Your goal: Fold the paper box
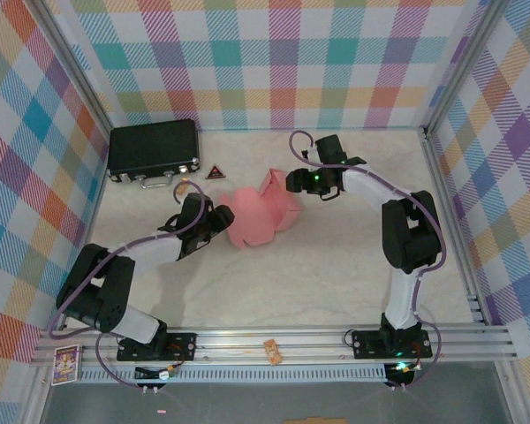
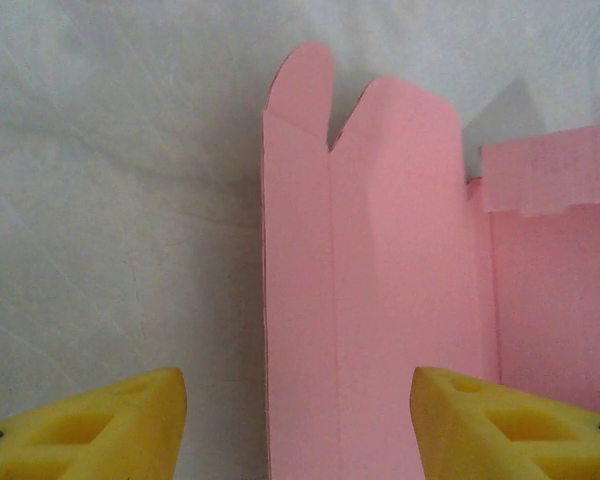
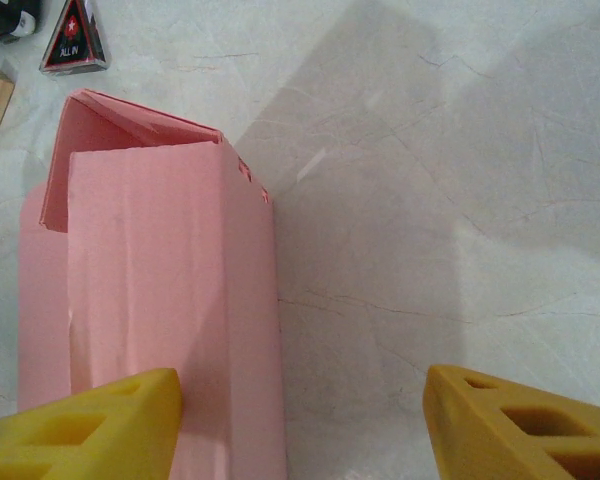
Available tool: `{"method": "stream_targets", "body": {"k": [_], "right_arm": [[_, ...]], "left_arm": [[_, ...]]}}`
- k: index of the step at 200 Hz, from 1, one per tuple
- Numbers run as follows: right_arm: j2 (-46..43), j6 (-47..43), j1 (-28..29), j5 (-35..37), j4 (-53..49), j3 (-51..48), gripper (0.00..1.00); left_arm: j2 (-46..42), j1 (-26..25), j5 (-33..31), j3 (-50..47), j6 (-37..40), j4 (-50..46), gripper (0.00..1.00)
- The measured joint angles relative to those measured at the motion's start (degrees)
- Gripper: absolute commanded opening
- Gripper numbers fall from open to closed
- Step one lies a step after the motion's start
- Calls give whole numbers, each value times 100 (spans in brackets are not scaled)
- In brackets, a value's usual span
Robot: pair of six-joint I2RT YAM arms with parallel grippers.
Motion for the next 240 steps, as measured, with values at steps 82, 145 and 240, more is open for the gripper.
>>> {"method": "stream_targets", "body": {"k": [82,145,240], "right_arm": [[0,0,0,0,-13,-2,65],[-306,31,-151,374,11,-348,73],[-1515,101,-1309,568,9,-1941,72]], "left_arm": [[855,15,684,199,-28,625,15],[745,48,599,1346,1032,-758,3],[603,0,850,3635,5272,-3685,9]]}}
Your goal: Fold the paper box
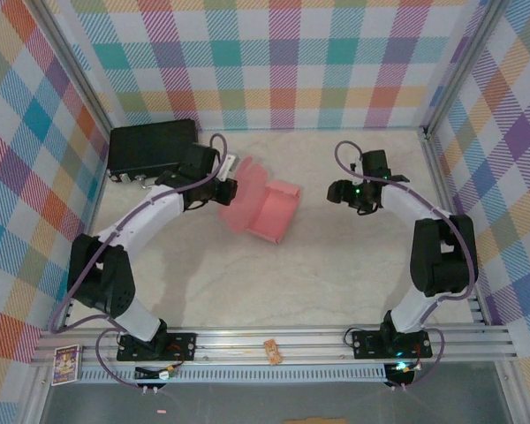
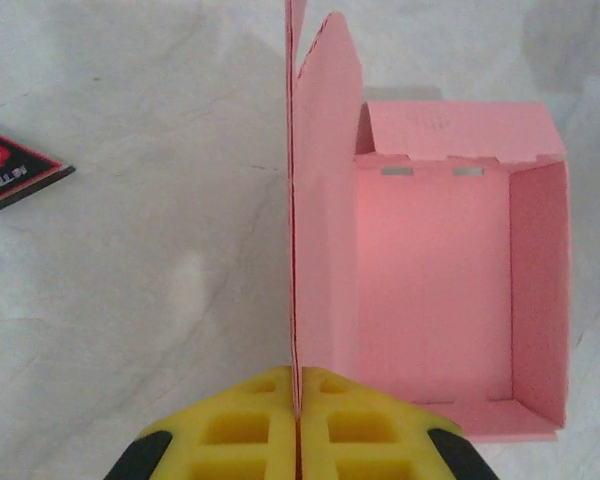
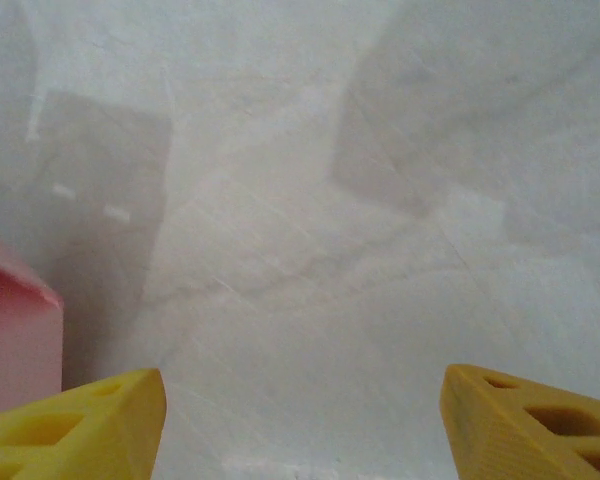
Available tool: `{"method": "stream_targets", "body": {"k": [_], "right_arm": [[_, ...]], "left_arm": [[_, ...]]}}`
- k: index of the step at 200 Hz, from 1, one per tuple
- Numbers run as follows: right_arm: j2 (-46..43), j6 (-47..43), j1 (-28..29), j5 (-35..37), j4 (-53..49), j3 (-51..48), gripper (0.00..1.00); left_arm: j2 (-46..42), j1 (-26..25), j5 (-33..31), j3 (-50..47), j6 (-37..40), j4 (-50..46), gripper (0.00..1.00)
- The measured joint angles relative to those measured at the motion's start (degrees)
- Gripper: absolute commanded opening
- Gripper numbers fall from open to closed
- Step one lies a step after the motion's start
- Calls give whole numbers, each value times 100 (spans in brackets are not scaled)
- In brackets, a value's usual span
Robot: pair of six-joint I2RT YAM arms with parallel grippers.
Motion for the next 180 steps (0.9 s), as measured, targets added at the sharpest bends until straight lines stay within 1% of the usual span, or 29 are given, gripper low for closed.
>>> {"method": "stream_targets", "body": {"k": [17,41,72,118,155,180], "right_arm": [[-35,-15,-31,-122,7,-111,71],[-35,-37,-31,-400,92,-219,69],[-35,-35,-31,-627,175,-339,68],[-39,59,-31,-811,216,-417,67],[-52,271,-31,-957,304,-693,66],[-52,378,-31,-1158,437,-728,66]], "left_arm": [[326,-81,39,402,647,-413,11],[870,-358,59,855,1585,-970,14],[1600,-662,11,1545,2400,-1615,18],[2083,-898,-271,2601,3154,-2175,18],[2306,-1029,-586,3252,3558,-2184,19],[2400,-1060,-739,3359,3786,-2079,19]]}}
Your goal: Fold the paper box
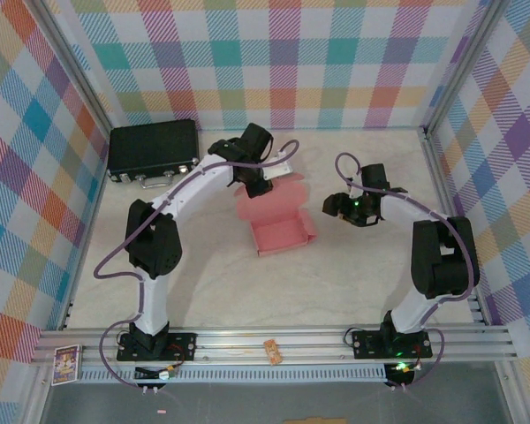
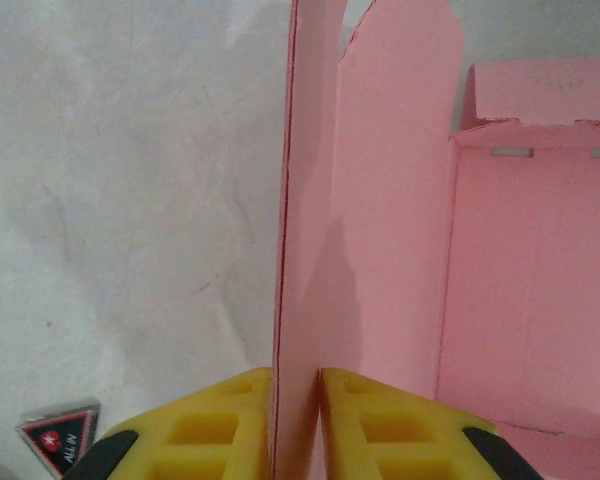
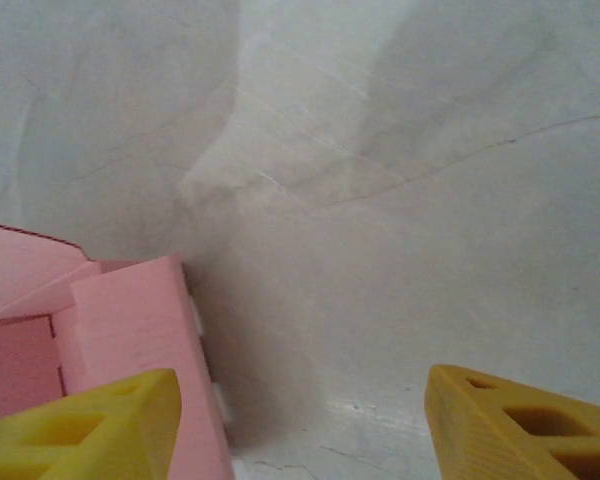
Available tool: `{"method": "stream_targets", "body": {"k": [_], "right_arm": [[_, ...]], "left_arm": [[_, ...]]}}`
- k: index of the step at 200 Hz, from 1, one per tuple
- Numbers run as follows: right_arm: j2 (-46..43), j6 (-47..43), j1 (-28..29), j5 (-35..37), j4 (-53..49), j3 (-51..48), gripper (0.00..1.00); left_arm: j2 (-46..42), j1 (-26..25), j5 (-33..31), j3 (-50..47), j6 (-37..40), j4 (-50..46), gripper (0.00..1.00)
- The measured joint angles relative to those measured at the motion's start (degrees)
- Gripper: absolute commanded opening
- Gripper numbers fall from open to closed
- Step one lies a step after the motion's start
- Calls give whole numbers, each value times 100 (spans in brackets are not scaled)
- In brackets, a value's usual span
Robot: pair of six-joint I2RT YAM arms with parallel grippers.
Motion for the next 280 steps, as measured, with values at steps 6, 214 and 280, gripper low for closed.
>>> {"method": "stream_targets", "body": {"k": [6,214,280], "right_arm": [[0,24,0,-50,46,-17,66],[-957,883,0,-881,1189,-1633,63],[-855,1744,319,-1226,2293,-2232,57]], "left_arm": [[20,-4,-28,0,55,39,20],[-4113,68,-46,-3504,-2983,3292,100],[-5685,358,-372,-7508,-6336,4868,99]]}}
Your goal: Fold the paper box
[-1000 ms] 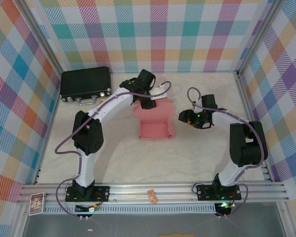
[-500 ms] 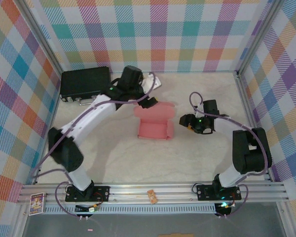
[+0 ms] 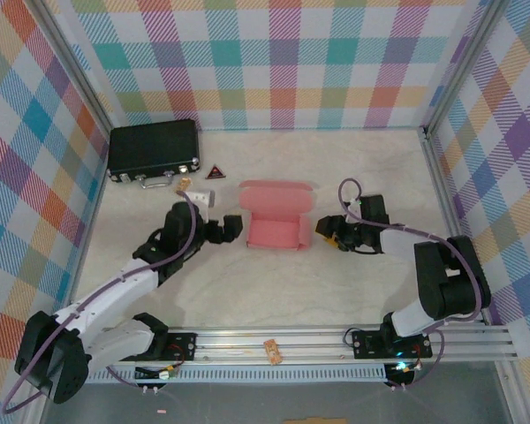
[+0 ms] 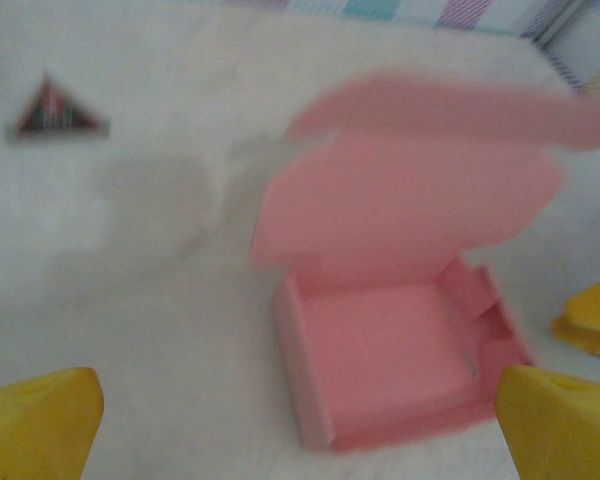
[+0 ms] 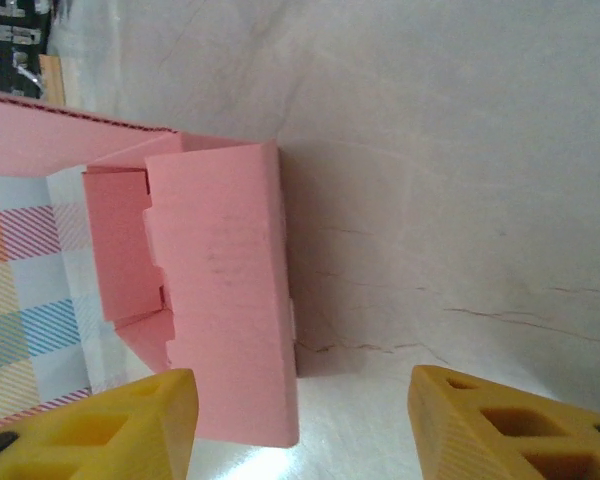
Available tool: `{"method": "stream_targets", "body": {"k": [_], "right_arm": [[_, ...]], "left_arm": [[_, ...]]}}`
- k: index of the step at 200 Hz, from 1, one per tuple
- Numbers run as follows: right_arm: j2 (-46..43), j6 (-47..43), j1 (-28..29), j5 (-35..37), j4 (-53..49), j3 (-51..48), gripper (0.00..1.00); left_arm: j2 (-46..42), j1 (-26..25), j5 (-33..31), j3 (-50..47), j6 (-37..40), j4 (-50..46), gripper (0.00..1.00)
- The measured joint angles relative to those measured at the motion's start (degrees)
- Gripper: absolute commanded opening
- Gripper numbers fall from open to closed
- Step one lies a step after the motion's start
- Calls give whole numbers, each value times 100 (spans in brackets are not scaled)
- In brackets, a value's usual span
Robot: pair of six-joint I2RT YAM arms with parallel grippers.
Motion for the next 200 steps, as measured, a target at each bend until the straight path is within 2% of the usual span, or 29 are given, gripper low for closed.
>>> {"method": "stream_targets", "body": {"k": [17,43,101,160,200], "right_arm": [[98,146,72,-15,181,-68,56],[389,297,173,-85,518,-66,54],[614,424,387,-229,861,44,53],[769,439,459,-271,944,247,51],[796,417,546,-251,857,385,49]], "left_arm": [[107,0,20,-387,-415,157,99],[501,15,15,-411,-870,645,99],[1864,116,516,-409,-1377,1801,98],[3025,129,1204,-247,-1613,2789,88],[3241,129,1521,-210,-1733,3167,80]]}}
